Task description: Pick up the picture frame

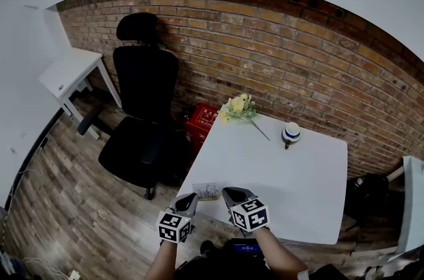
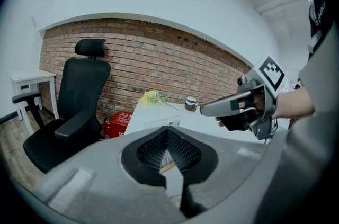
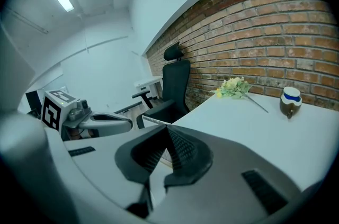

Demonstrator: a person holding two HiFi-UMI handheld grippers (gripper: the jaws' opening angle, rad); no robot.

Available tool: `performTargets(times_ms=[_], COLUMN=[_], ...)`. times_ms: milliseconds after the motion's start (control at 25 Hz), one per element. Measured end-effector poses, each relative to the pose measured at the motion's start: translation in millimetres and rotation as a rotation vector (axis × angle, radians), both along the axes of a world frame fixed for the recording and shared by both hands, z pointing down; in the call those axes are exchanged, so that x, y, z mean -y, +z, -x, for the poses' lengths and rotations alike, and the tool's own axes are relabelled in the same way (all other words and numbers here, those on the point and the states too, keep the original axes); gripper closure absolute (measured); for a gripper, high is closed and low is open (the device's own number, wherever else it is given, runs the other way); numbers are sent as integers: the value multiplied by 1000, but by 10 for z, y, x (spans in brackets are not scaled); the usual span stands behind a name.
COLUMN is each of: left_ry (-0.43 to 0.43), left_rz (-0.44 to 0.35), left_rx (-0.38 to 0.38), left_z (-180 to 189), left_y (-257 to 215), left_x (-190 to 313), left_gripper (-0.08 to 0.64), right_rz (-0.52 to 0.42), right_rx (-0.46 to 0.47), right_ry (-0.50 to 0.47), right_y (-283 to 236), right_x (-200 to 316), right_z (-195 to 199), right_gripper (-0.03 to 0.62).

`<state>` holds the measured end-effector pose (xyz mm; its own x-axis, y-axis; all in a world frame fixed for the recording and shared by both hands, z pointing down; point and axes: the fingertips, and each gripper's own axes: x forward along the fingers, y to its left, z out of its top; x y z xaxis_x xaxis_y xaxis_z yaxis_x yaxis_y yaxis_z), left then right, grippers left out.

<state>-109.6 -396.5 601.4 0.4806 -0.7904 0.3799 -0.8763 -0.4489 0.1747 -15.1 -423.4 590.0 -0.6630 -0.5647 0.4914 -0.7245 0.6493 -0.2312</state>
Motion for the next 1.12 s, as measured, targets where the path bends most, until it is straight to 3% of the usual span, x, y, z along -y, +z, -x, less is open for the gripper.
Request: performTargets(times_ms=[640,760,880,1120], left_ry=[-43,-61,-70,-50], left_rz=[-9,18,57,111], left_rx=[-1,7,20,59], left_z=[125,185,209,189], left_y=[95,229,409,765], left_x=[68,107,135,230], left_gripper=[548,544,475,417], right_rz=[48,65,85,109], right_rx=[11,3,-8,-25], right_ry=[-54,-60,-60,-61], right_y=[229,368,541,882], right_x=[11,55,80,136], right_z=[91,125,134,202], right_gripper=[578,491,460,436])
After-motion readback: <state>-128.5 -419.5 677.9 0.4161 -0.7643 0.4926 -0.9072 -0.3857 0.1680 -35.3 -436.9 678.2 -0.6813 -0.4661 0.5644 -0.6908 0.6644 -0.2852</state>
